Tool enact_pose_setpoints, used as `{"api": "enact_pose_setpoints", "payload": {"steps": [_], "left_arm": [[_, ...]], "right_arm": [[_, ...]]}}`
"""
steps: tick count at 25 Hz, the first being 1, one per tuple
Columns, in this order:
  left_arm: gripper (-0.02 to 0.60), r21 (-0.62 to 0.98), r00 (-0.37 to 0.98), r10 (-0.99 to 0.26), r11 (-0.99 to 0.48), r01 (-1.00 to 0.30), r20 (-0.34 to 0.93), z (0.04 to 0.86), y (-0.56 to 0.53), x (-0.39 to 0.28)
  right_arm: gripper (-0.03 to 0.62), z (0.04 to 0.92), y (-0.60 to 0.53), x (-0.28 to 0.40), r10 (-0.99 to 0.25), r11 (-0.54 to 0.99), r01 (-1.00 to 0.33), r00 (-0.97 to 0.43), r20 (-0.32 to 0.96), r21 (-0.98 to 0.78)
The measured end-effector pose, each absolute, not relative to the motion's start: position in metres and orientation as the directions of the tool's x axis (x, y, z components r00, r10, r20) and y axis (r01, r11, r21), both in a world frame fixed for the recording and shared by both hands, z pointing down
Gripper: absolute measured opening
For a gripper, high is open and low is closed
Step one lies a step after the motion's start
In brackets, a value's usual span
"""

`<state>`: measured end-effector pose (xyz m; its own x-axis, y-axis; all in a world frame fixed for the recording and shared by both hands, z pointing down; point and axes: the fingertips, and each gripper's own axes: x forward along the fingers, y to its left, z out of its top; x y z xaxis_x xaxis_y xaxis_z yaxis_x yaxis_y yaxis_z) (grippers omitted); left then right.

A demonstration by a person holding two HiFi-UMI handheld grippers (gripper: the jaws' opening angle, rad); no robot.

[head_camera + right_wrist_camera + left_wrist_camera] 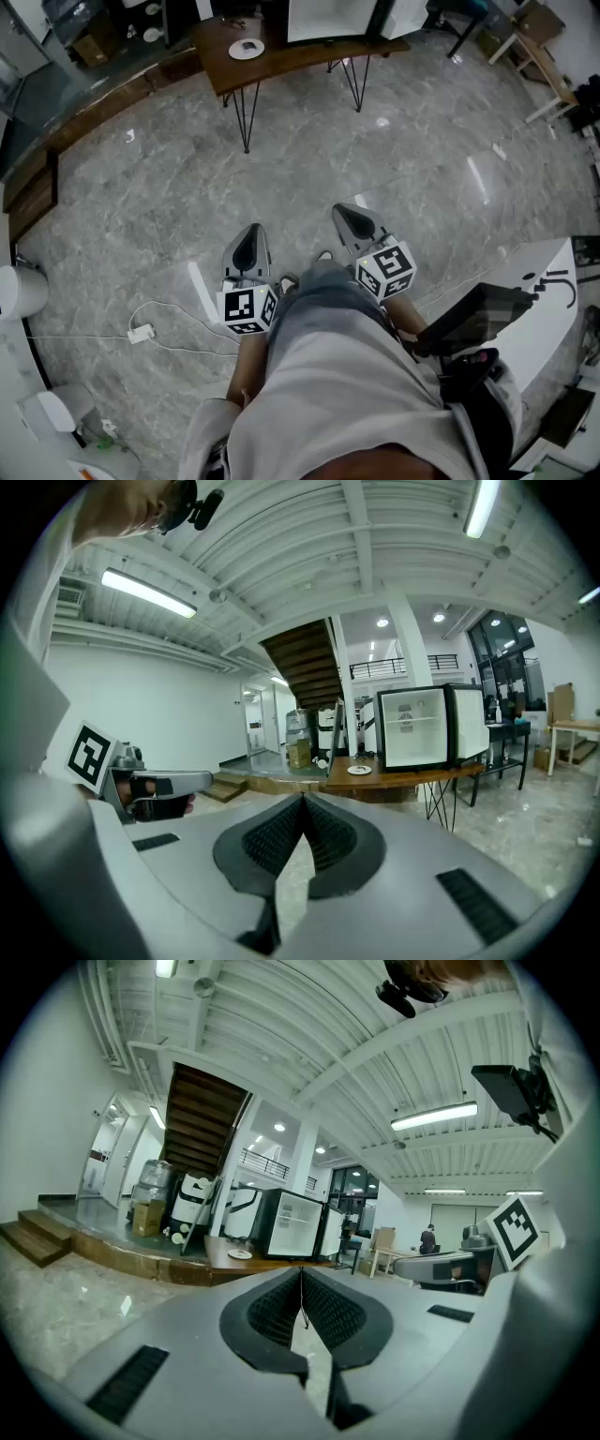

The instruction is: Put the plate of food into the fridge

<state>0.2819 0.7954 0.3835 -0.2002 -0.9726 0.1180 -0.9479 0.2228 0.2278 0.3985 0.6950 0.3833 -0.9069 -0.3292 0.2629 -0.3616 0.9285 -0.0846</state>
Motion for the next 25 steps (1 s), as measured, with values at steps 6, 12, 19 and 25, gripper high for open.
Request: {"api": "enact_pose_setpoints", "payload": {"steps": [6, 12, 19, 25], "left_arm": [[0.020, 0.232, -0.181, -0.978, 0.201, -0.952, 0.104, 0.381, 0.805, 0.289], [0.020, 0.258, -0.174, -0.981, 0.192, -0.947, 0.089, 0.384, 0.814, 0.293], [0.020, 0.284, -0.210, -0.975, 0.221, -0.933, 0.067, 0.372, 0.825, 0.271], [0.020, 0.281, -0.188, -0.977, 0.211, -0.936, 0.104, 0.380, 0.798, 0.255]], "right_arm": [[0.018, 0.374, 0.707, 0.403, -0.334, 0.933, -0.356, -0.908, 0.251, -0.045], [0.018, 0.372, 0.717, 0.395, -0.311, 0.943, -0.330, -0.917, 0.250, -0.039], [0.018, 0.359, 0.727, 0.367, -0.244, 0.961, -0.267, -0.939, 0.242, -0.067], [0.018, 0.370, 0.707, 0.350, -0.233, 0.960, -0.265, -0.935, 0.267, -0.089]]}}
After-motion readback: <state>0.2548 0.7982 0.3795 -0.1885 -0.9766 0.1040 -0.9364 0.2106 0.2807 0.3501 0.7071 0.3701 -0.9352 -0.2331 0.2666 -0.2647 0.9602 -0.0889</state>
